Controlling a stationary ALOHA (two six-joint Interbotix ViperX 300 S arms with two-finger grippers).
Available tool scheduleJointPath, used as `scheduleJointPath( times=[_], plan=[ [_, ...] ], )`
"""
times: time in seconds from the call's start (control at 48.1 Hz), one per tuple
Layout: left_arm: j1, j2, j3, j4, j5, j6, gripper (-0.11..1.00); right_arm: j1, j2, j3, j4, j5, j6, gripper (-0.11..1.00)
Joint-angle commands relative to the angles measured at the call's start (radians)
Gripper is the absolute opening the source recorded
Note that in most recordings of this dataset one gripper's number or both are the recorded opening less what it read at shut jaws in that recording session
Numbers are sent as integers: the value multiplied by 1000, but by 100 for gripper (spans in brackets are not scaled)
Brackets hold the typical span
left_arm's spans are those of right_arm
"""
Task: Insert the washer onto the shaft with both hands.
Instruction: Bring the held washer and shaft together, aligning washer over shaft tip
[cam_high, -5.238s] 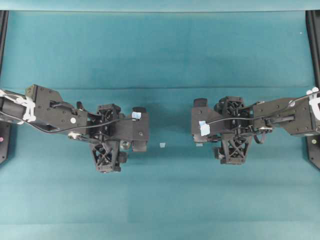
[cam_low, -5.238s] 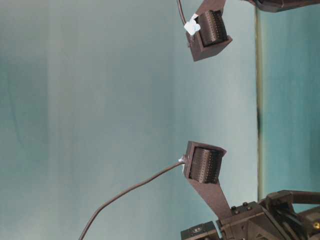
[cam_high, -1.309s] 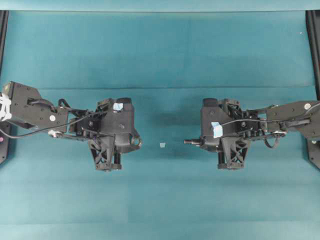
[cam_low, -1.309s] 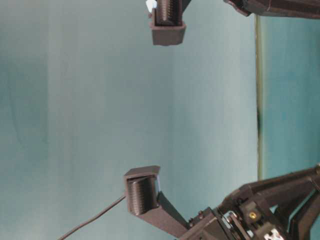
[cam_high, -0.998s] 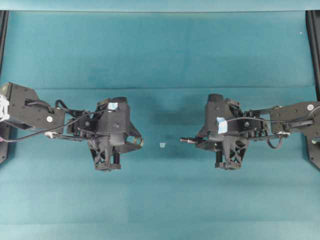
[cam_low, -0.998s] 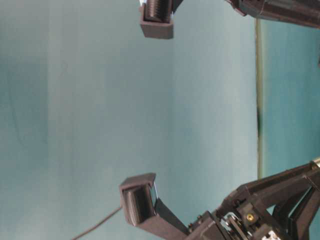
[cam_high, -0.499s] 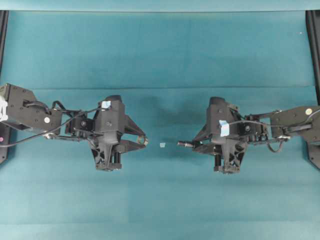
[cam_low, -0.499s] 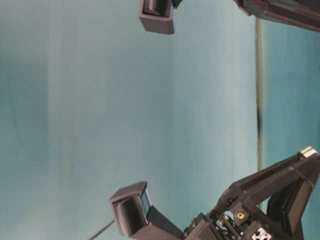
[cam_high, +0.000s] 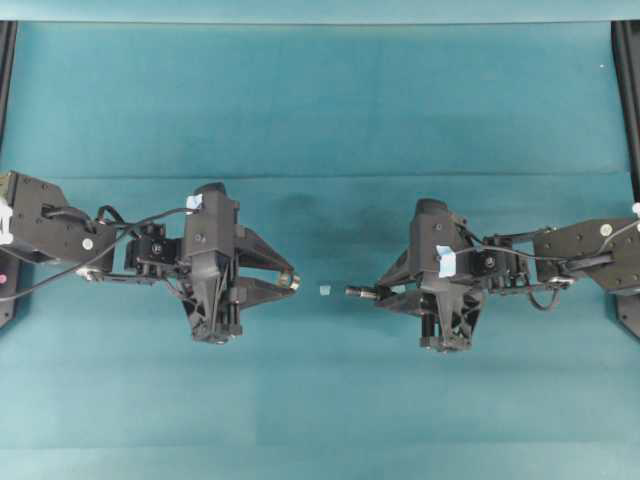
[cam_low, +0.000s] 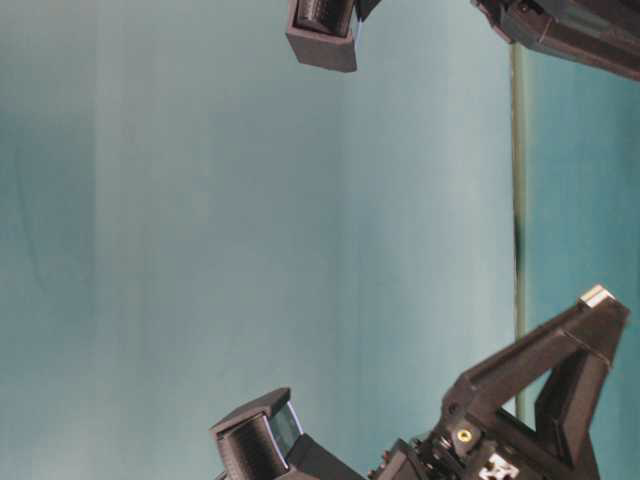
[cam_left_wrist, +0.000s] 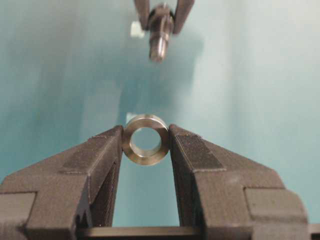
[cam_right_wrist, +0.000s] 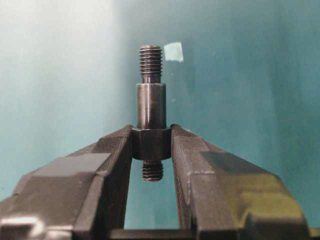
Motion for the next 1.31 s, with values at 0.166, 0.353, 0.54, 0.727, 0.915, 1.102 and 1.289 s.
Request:
scheduleJointPath(
  times=[0.166,0.353,0.54,0.727,0.915,1.102,1.289],
  plan=[
    [-12,12,-31,2,-48,-11,35,3,9,-17,3,-40,18,0],
    [-21,35,-40,2,-75,-20,35,3,21,-18,3,-74,35,0],
    [-21,51,-41,2,-114,-43,35,3,32,-20,3,-95,40,0],
    [-21,58,-52,2,-115,-46,35,3,40,-32,3,-101,40,0],
    [-21,72,-64,2,-115,-46,35,3,51,-46,3,-121,40,0],
    [-21,89,-75,2,-123,-46,35,3,52,-46,3,-133,40,0],
    [-21,100,-83,2,-126,-46,35,3,52,-46,3,-137,40,0]
  ],
)
